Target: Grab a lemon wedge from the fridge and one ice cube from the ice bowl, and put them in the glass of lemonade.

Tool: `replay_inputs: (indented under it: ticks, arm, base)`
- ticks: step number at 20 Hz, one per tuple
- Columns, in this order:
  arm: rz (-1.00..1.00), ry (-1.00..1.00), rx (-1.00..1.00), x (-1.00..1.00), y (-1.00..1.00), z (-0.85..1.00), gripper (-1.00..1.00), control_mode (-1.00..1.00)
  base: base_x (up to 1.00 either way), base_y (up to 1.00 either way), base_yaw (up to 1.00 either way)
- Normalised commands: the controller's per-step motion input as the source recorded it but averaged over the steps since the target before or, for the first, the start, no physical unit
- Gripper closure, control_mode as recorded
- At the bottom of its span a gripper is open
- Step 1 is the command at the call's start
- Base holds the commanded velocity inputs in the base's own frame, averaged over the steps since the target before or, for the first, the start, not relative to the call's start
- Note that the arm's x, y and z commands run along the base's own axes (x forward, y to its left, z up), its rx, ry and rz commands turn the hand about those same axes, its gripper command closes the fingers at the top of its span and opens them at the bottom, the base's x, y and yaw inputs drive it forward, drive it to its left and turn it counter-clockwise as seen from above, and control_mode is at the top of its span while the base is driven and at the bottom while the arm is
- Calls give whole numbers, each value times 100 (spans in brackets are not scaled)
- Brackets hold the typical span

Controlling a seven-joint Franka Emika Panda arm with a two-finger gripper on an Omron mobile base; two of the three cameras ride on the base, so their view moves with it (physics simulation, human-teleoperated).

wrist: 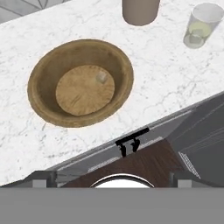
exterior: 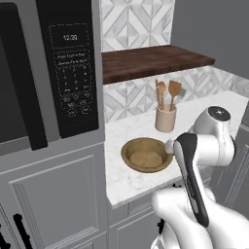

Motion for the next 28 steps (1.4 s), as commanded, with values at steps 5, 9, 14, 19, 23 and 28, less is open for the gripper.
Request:
replay_inputs:
  ticks: [5,9,14,19,23,28]
  arm:
    - [0,0,0,0,0,0,-100,100]
    - [0,0,0,0,0,0,-100,100]
    - [0,0,0,0,0,0,-100,100]
    - [0,0,0,0,0,0,-100,100]
    - [0,0,0,0,0,0,-100,100]
    - [0,0,0,0,0,0,-100,100]
  base:
    - [-95,-2,-52]
    - [-40,10,-87]
    - [-27,8,-84]
    - [-36,-4,-69]
    - [-91,0,-34]
    - [-98,-5,-2]
